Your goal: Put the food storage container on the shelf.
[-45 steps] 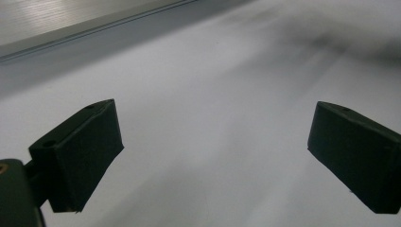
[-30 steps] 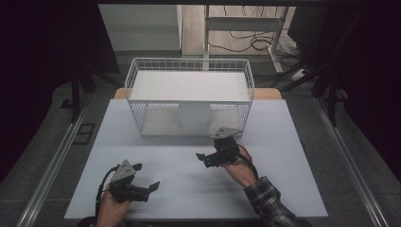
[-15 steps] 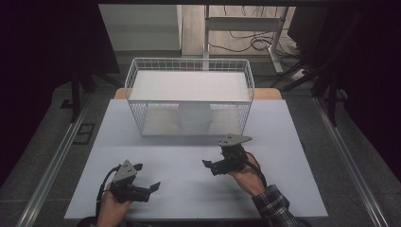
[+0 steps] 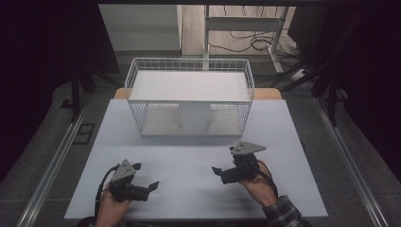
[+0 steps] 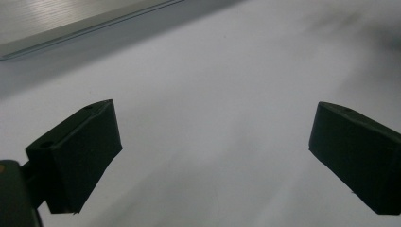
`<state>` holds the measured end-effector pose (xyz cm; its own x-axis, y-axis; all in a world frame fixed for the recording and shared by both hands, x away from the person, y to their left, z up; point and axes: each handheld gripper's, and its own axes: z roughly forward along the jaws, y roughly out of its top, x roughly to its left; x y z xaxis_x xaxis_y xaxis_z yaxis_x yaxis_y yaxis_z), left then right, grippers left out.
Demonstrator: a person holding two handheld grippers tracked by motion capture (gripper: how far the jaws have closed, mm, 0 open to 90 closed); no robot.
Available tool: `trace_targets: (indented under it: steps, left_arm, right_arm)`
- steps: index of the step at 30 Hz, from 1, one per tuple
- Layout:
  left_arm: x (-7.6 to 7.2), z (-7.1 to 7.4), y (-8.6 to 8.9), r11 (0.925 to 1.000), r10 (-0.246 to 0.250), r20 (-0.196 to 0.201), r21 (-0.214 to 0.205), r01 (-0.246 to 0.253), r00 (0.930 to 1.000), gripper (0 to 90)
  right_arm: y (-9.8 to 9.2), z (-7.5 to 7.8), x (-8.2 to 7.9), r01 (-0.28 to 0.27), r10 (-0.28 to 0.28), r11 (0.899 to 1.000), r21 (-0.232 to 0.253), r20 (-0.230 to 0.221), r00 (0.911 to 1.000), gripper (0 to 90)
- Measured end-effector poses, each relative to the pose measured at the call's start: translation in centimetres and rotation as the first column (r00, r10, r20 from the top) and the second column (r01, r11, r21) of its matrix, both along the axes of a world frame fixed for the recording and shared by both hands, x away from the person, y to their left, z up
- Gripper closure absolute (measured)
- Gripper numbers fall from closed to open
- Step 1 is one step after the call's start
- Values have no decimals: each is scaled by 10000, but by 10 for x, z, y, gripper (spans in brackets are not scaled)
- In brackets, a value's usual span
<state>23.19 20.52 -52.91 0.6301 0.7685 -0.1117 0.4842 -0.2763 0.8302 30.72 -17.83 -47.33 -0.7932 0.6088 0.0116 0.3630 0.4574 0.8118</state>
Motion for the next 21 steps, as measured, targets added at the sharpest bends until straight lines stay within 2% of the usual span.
trace_targets:
  steps: [11,16,21]
  left_arm:
    - [-2,4,3,9999,99,-58,136,-99,9999,31]
    - [-5,5,3,9994,89,-21,338,-88,10000,30]
    - [-10,6,7,9994,231,96,262,-234,9997,29]
  right_arm:
    - [-25,1,-13,411,-411,9990,153,-56,9991,6]
    - [-40,2,-20,646,-645,9978,157,-66,9979,7]
    - [-50,0,-26,847,-847,9964,70,-10,9964,7]
